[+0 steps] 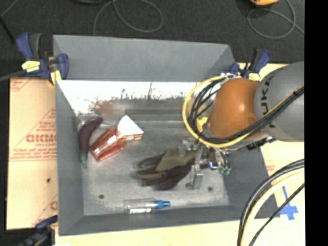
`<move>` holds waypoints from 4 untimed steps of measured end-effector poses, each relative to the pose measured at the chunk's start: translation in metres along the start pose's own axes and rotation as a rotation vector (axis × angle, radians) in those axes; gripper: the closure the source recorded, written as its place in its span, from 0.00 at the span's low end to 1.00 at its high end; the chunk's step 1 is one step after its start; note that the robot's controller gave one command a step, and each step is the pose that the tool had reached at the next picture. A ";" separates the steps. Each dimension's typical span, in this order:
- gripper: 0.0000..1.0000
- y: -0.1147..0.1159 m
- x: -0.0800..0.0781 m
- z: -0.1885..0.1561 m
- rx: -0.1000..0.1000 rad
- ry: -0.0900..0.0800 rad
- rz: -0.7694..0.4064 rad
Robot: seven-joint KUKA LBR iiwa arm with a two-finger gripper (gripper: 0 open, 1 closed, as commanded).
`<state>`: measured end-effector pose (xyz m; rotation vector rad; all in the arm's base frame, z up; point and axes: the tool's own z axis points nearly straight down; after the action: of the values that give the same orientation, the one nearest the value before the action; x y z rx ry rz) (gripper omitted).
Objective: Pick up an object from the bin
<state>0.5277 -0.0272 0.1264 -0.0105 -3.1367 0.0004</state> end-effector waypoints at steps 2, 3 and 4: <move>1.00 0.034 -0.015 0.054 -0.001 -0.006 -0.019; 1.00 0.034 -0.015 0.054 -0.001 -0.006 -0.020; 1.00 0.037 -0.021 -0.019 0.000 -0.008 -0.030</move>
Offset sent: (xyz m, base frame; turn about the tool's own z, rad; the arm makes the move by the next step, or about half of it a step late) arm 0.0131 0.0344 -0.0564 -0.0166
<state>0.5489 0.0095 0.1449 0.0366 -3.1448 -0.0004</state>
